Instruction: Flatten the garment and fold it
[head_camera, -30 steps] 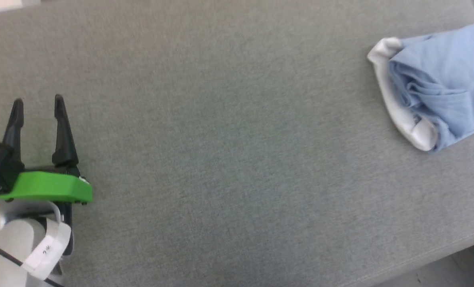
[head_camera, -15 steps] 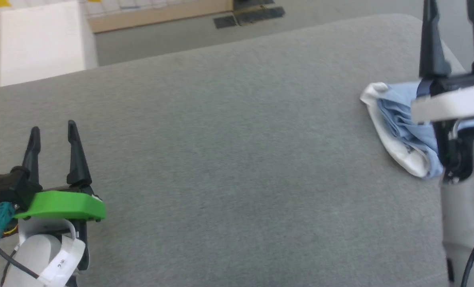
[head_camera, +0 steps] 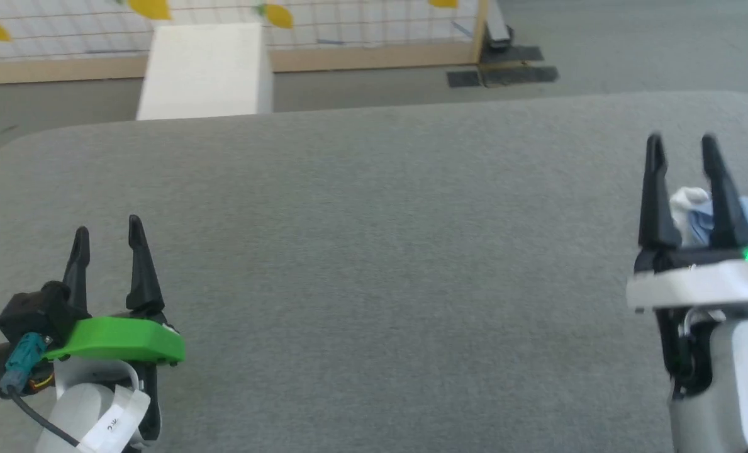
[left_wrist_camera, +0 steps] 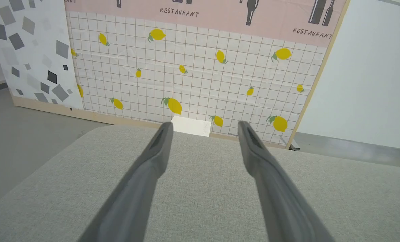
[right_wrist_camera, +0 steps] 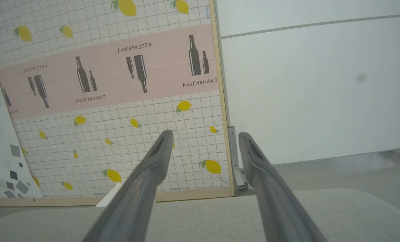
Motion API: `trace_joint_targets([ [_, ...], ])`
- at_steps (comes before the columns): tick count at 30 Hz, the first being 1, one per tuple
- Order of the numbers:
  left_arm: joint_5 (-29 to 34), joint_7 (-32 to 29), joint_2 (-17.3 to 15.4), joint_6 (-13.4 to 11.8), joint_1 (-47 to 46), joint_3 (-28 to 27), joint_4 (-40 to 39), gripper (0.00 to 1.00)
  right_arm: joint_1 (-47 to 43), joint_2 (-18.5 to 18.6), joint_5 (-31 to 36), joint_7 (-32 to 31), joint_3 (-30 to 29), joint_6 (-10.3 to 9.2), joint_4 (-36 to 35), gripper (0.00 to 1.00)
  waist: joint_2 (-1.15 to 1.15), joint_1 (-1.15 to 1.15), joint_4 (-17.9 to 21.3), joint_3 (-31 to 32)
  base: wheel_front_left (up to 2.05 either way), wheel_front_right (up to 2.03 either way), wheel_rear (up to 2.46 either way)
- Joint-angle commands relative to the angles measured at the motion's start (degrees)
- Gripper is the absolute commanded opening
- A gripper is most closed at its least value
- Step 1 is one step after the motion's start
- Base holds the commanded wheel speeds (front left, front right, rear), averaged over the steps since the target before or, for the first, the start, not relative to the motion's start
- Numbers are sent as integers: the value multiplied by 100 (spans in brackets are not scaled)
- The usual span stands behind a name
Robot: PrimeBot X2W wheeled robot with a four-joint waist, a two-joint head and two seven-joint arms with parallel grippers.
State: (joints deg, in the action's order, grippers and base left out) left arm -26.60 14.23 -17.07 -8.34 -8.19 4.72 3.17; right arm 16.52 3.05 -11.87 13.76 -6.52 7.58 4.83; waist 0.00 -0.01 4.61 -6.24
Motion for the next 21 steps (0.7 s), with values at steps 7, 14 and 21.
trace_joint_targets([
  [7, -37, 53, 119, 109, 200, 16, 161, 100, -671, -16, 23, 95, 189, -9, 291, 100, 0, 1, -416, 263, 0, 0, 0],
  [14, 92, 59, 105, 247, 357, 253, 428, 100, -1078, -16, 237, 114, 207, -9, 492, 100, 0, 1, -440, 318, 0, 0, 0],
  [21, 222, 63, 129, 293, 401, 446, 691, 100, -1292, -17, 348, 120, 226, -9, 608, 100, 0, 1, -409, 383, 0, 0, 0],
])
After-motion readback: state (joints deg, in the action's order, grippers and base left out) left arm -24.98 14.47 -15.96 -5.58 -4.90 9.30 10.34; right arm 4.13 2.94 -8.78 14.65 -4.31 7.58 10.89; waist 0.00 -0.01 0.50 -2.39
